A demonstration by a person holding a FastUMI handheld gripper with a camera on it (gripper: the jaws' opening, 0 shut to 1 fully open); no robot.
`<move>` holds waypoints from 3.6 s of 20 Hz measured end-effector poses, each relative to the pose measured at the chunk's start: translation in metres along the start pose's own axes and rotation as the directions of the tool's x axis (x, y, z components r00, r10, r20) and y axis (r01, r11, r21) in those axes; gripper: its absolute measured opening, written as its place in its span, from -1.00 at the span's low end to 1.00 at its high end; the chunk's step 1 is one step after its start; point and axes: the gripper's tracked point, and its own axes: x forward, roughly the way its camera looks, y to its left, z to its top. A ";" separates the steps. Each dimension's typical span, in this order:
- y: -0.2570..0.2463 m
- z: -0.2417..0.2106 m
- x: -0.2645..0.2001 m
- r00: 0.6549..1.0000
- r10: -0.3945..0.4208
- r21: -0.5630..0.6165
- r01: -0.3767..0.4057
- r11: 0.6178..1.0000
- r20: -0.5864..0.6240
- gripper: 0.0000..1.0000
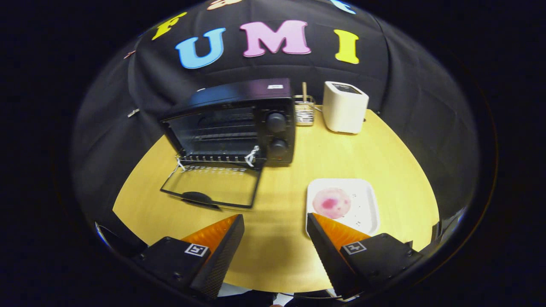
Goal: Open the toaster oven, put the food inside, and close the toaster oven door.
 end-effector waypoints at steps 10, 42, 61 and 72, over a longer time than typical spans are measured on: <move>-0.130 0.004 0.020 0.994 -0.055 0.070 0.062 0.996 -0.099 0.99; -0.179 -0.050 0.078 0.915 0.108 0.227 -0.018 0.974 -0.390 -0.80; -0.173 -0.058 0.020 0.933 0.223 0.679 0.029 0.734 -0.281 -0.90; -0.133 -0.056 -0.043 0.981 0.157 0.816 0.006 0.578 -0.118 -0.89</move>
